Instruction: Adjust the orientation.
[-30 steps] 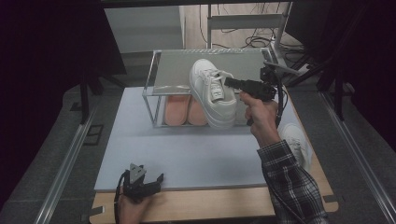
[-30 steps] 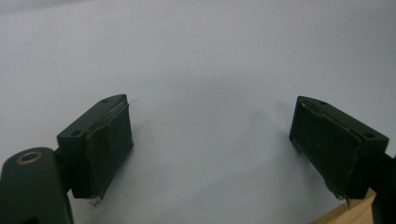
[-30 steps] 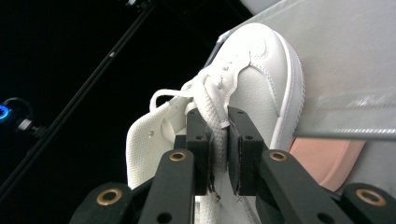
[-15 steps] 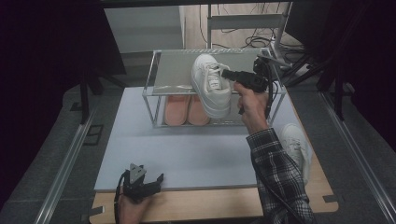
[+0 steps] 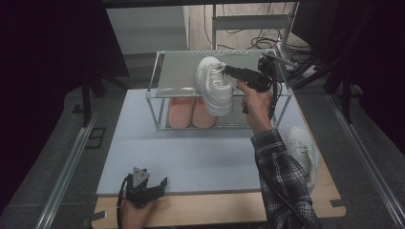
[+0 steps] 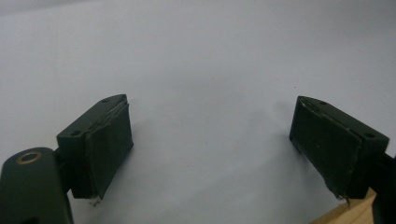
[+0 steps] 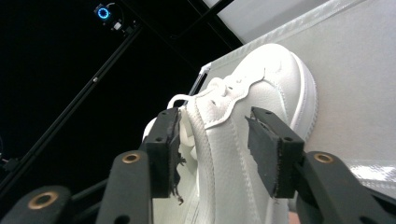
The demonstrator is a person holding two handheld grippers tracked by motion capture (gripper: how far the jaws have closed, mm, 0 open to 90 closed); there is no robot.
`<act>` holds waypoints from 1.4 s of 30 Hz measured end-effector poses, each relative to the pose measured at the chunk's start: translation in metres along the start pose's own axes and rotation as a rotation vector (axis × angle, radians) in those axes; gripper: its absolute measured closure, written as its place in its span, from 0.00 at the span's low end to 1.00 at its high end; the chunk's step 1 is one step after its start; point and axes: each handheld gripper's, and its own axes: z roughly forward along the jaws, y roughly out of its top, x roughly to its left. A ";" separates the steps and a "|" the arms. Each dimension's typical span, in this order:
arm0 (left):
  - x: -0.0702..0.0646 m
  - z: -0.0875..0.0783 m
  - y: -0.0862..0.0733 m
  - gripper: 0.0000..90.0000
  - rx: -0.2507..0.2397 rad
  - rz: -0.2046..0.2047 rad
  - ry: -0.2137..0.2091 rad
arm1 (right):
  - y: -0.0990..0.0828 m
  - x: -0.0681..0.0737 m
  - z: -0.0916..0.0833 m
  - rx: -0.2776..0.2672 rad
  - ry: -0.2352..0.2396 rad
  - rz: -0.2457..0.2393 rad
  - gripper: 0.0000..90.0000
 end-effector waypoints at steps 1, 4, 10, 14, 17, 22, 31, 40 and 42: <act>0.000 0.000 0.000 0.14 0.000 0.000 0.000 | 0.000 0.000 -0.003 0.000 0.002 -0.005 0.58; 0.000 0.000 0.000 0.14 0.000 0.000 0.000 | 0.001 -0.001 -0.013 -0.004 0.009 -0.027 0.58; 0.000 0.000 0.000 0.14 -0.001 0.000 0.001 | -0.004 -0.006 -0.032 -0.022 0.017 -0.057 0.60; 0.000 0.000 0.000 0.14 -0.001 0.000 0.001 | -0.009 -0.009 -0.043 -0.017 0.012 -0.097 0.65; 0.000 0.000 0.000 0.14 -0.002 0.000 0.002 | -0.015 -0.010 -0.052 -0.013 0.032 -0.112 0.71; 0.000 0.000 0.000 0.14 -0.002 0.000 0.002 | -0.027 -0.011 -0.063 0.008 0.041 -0.152 0.79; 0.000 0.000 0.000 0.14 -0.003 0.000 0.002 | -0.050 -0.010 -0.069 0.076 0.057 -0.202 0.94; 0.000 0.000 0.000 0.14 -0.003 -0.001 0.002 | -0.071 -0.004 -0.068 0.125 0.058 -0.255 0.99; 0.000 0.000 0.000 0.14 -0.003 -0.001 0.002 | -0.074 -0.003 -0.068 0.133 0.062 -0.259 0.99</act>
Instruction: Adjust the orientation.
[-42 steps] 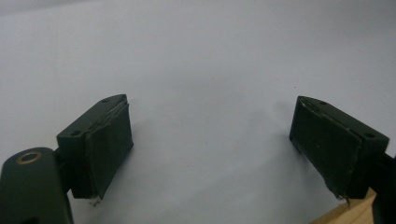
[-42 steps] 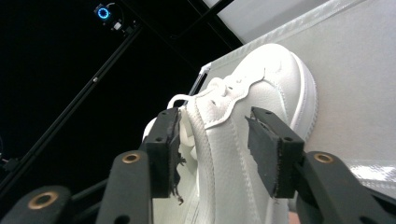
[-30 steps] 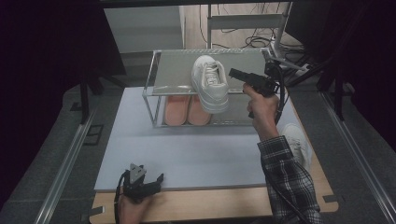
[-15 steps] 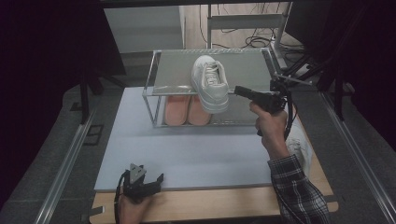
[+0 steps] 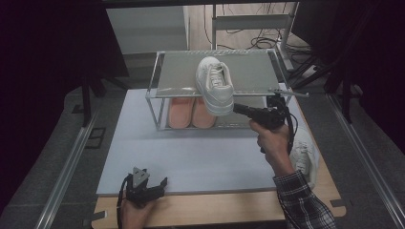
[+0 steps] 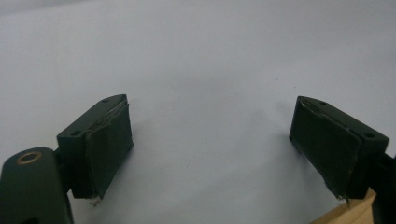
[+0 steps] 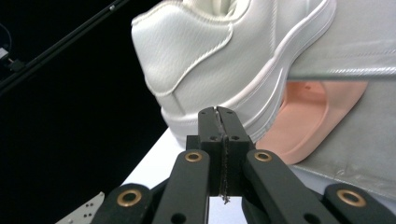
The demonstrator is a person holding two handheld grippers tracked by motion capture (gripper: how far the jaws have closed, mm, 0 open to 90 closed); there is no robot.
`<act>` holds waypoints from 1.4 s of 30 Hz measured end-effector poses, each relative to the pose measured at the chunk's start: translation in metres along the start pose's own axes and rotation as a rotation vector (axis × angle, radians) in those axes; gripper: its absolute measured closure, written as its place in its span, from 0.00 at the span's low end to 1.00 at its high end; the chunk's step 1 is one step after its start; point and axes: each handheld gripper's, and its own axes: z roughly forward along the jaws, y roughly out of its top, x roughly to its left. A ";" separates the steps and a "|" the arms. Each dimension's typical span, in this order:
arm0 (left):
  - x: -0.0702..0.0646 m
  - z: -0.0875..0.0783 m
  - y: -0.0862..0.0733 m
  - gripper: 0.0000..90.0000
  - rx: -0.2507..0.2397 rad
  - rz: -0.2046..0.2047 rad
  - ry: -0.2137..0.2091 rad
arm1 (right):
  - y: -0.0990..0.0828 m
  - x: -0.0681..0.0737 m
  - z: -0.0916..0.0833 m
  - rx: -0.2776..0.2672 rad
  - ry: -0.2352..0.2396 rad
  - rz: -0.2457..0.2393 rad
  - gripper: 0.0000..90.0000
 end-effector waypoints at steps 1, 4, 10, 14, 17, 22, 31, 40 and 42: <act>0.000 0.000 0.000 0.14 0.000 0.000 0.000 | 0.000 0.000 0.000 0.000 0.000 0.000 0.99; 0.000 0.000 0.000 0.14 0.000 0.000 0.000 | -0.007 0.003 0.002 0.021 0.004 -0.005 0.99; 0.000 0.000 0.000 0.14 0.000 0.000 0.001 | -0.014 0.006 0.009 0.049 0.006 -0.010 0.99; 0.000 0.000 0.000 0.14 0.000 0.000 0.000 | -0.015 0.007 0.015 0.052 0.009 -0.009 0.99; 0.000 0.000 0.000 0.14 0.000 0.000 0.001 | -0.014 0.007 0.015 0.047 0.006 -0.013 0.99; 0.000 0.000 0.000 0.14 0.000 0.000 0.001 | -0.013 0.008 0.020 0.050 -0.009 -0.024 0.99; 0.000 0.000 0.000 0.14 -0.001 -0.001 0.000 | -0.009 0.005 0.039 0.039 -0.018 0.005 0.99; 0.000 0.000 0.000 0.14 -0.001 -0.001 0.000 | 0.002 0.003 0.062 0.046 -0.064 0.005 0.99; 0.000 0.000 0.000 0.14 -0.001 -0.002 0.000 | 0.004 0.002 0.067 0.045 -0.068 0.010 0.99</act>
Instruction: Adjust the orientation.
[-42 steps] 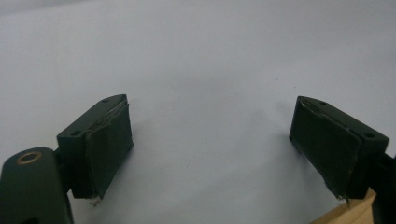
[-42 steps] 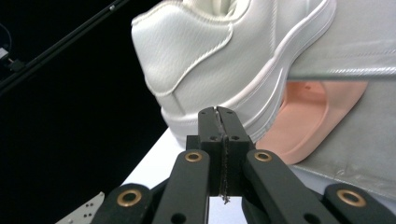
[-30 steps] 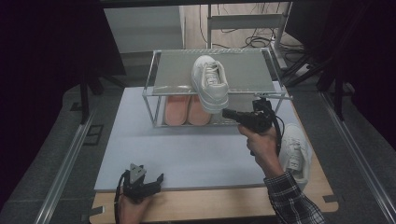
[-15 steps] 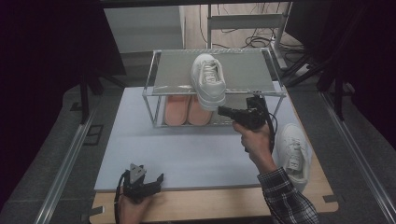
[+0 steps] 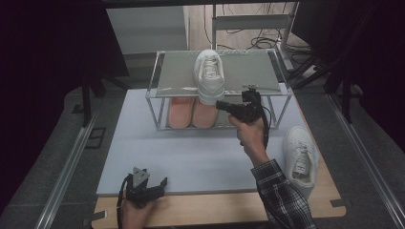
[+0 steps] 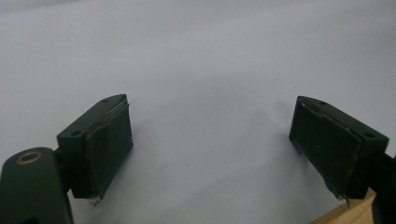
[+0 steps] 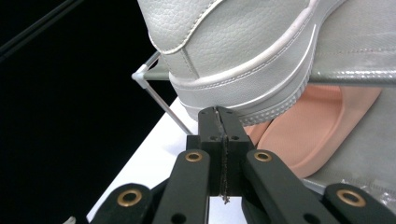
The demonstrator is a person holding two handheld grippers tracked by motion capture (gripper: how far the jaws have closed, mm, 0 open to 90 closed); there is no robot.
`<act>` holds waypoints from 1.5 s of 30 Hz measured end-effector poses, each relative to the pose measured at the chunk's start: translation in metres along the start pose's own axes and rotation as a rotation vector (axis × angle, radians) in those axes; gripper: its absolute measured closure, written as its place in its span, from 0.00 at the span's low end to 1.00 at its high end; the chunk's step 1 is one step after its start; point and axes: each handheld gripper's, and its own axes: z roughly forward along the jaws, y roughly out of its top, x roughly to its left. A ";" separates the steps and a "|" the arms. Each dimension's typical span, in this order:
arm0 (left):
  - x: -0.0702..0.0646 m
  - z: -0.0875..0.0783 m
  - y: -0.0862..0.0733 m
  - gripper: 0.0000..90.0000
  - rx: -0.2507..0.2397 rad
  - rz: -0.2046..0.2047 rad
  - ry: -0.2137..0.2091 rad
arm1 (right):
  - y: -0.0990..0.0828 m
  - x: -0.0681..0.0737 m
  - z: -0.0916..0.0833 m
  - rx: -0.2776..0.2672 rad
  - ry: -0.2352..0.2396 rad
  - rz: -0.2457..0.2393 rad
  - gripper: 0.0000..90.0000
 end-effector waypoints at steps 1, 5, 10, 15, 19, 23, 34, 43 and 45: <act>0.000 0.000 0.000 0.14 0.000 0.000 0.000 | 0.001 0.000 0.003 0.001 -0.003 0.004 0.99; 0.000 0.000 0.000 0.14 0.000 0.000 0.000 | 0.006 0.000 0.013 0.002 -0.018 0.005 0.99; 0.000 0.000 0.000 0.14 0.000 0.000 0.000 | 0.009 -0.003 0.022 -0.007 -0.025 0.012 0.99; 0.000 0.000 0.000 0.14 0.000 0.001 0.000 | 0.012 -0.003 0.030 -0.015 -0.031 0.024 0.99; 0.000 0.000 0.000 0.14 0.000 0.001 0.001 | 0.014 -0.002 0.037 -0.016 -0.043 0.030 0.99; 0.000 0.000 0.000 0.14 0.000 0.001 0.001 | 0.016 0.001 0.044 -0.017 -0.051 0.026 0.99; 0.000 0.000 0.000 0.14 -0.001 0.000 0.001 | 0.012 0.001 0.044 -0.007 -0.053 0.031 0.94; 0.000 0.000 0.000 0.14 -0.001 0.000 0.001 | 0.008 0.007 0.035 0.016 -0.052 -0.033 0.86; 0.000 0.000 0.000 0.14 -0.001 0.000 0.001 | 0.006 0.008 0.033 0.020 -0.053 -0.043 0.82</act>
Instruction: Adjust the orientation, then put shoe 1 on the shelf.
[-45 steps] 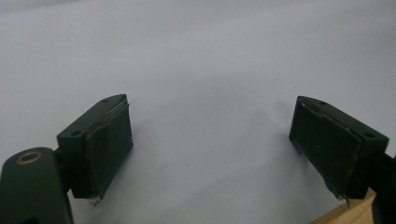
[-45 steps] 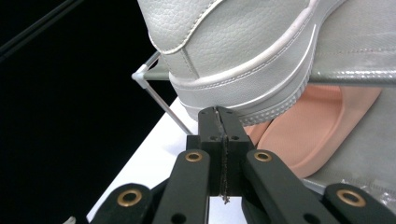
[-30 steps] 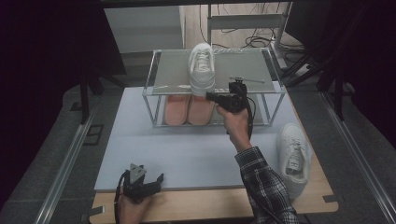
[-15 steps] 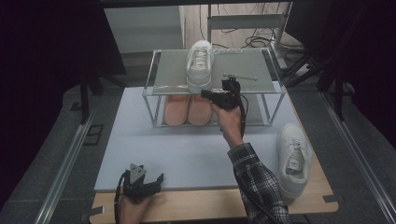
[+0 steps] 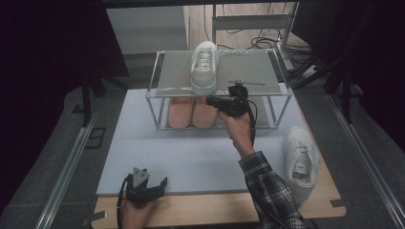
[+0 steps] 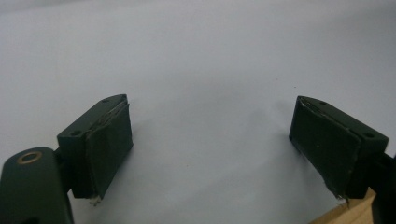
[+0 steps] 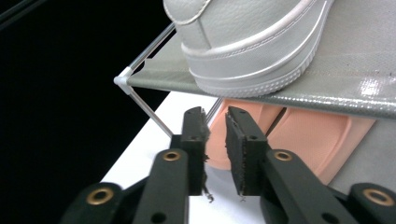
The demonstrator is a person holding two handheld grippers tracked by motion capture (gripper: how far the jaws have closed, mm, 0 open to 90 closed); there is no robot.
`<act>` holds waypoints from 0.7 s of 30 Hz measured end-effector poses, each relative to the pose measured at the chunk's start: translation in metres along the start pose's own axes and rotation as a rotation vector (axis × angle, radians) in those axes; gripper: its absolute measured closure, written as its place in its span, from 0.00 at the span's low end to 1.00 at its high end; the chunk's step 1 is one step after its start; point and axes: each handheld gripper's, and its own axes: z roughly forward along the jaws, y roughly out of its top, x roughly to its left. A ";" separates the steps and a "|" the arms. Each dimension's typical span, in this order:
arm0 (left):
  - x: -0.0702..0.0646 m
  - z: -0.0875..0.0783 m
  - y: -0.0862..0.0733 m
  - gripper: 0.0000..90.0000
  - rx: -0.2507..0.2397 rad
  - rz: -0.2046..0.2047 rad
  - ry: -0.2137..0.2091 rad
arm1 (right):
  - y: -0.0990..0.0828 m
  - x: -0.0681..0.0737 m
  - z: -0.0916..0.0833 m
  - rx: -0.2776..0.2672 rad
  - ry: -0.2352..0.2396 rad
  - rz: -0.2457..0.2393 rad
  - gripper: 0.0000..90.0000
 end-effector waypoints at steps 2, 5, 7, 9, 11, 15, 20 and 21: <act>0.000 0.000 0.000 0.15 0.000 0.000 0.000 | -0.002 0.001 -0.002 0.004 -0.004 -0.012 0.76; 0.000 0.000 0.000 0.15 0.001 0.001 0.002 | -0.005 0.000 -0.004 0.010 -0.020 -0.035 0.71; 0.000 0.000 0.000 0.15 0.001 0.001 0.002 | -0.008 -0.001 -0.006 0.016 -0.027 -0.049 0.67; 0.000 0.000 0.000 0.15 0.001 0.000 0.003 | -0.012 -0.002 -0.008 0.023 -0.029 -0.063 0.64; 0.000 0.000 0.000 0.15 0.001 -0.003 0.002 | -0.015 -0.004 -0.009 0.036 -0.036 -0.083 0.60; 0.000 -0.001 0.000 0.15 0.004 0.000 0.002 | -0.023 -0.006 -0.010 0.062 -0.063 -0.132 0.54; 0.000 -0.001 0.000 0.15 0.005 0.000 0.003 | -0.030 -0.005 -0.014 0.082 -0.104 -0.219 0.48; 0.000 -0.001 0.000 0.15 0.004 0.000 0.003 | -0.032 -0.005 -0.015 0.085 -0.110 -0.229 0.46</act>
